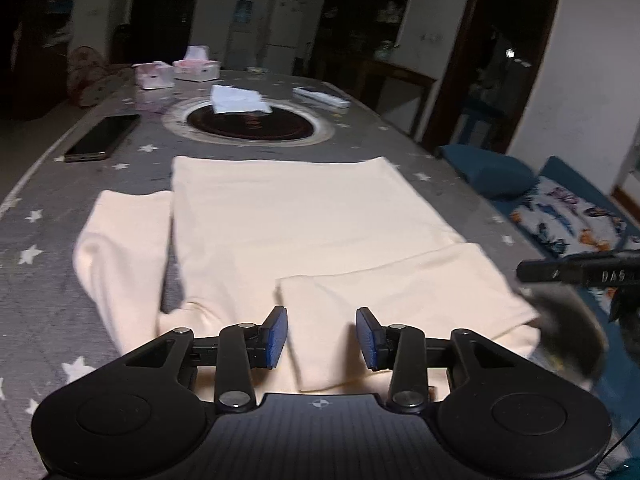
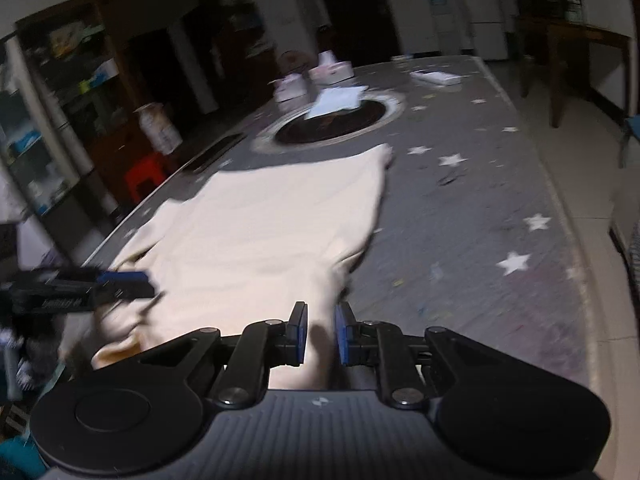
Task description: Fold clothes
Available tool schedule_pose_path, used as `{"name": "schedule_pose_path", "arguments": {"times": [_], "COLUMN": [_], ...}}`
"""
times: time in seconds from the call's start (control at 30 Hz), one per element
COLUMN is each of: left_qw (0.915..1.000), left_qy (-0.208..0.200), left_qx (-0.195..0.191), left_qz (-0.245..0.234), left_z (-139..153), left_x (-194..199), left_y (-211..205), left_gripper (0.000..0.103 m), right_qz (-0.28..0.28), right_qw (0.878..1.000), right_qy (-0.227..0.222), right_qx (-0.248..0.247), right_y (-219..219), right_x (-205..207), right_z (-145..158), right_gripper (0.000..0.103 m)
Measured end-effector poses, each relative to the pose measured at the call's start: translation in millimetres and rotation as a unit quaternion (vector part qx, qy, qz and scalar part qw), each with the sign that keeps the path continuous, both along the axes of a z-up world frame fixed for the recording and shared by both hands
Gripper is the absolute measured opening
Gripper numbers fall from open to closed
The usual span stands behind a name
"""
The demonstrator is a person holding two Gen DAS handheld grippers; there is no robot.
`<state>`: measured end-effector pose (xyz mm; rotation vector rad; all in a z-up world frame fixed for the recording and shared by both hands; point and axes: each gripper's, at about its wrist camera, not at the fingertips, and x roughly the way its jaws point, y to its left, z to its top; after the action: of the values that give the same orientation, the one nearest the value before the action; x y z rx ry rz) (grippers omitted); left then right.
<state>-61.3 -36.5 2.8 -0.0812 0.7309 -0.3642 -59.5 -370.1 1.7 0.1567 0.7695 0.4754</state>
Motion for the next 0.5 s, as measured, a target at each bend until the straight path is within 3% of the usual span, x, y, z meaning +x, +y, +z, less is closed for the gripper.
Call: {"name": "schedule_pose_path", "arguments": {"times": [0.23,0.3,0.37,0.5], "left_qw": [0.9999,0.9998,0.9999,0.9996], "left_qy": [0.010,0.012,0.013,-0.026], "left_qx": [0.012,0.013,0.010,0.012], "left_qz": [0.003,0.004,0.005,-0.007], "left_z": [-6.2,-6.1,-3.0,24.2], "left_x": [4.4,6.3,7.7,5.7], "left_y": [-6.4,-7.4,-7.8,-15.8], "left_gripper": [0.039,0.014,0.008,0.007], "right_qz": [-0.005,-0.002,0.000,0.002], "right_qw": [1.000,1.000,1.000,0.999], "right_qy": [-0.003,-0.007,-0.012,-0.028], "right_qx": [0.013,0.011,0.002,-0.021], "right_y": [1.0,3.3,5.6,8.2], "right_x": [11.0,9.5,7.0,0.6], "right_z": [-6.3,-7.4,-8.0,-9.7], "right_gripper": [0.019,0.019,0.022,0.026]}}
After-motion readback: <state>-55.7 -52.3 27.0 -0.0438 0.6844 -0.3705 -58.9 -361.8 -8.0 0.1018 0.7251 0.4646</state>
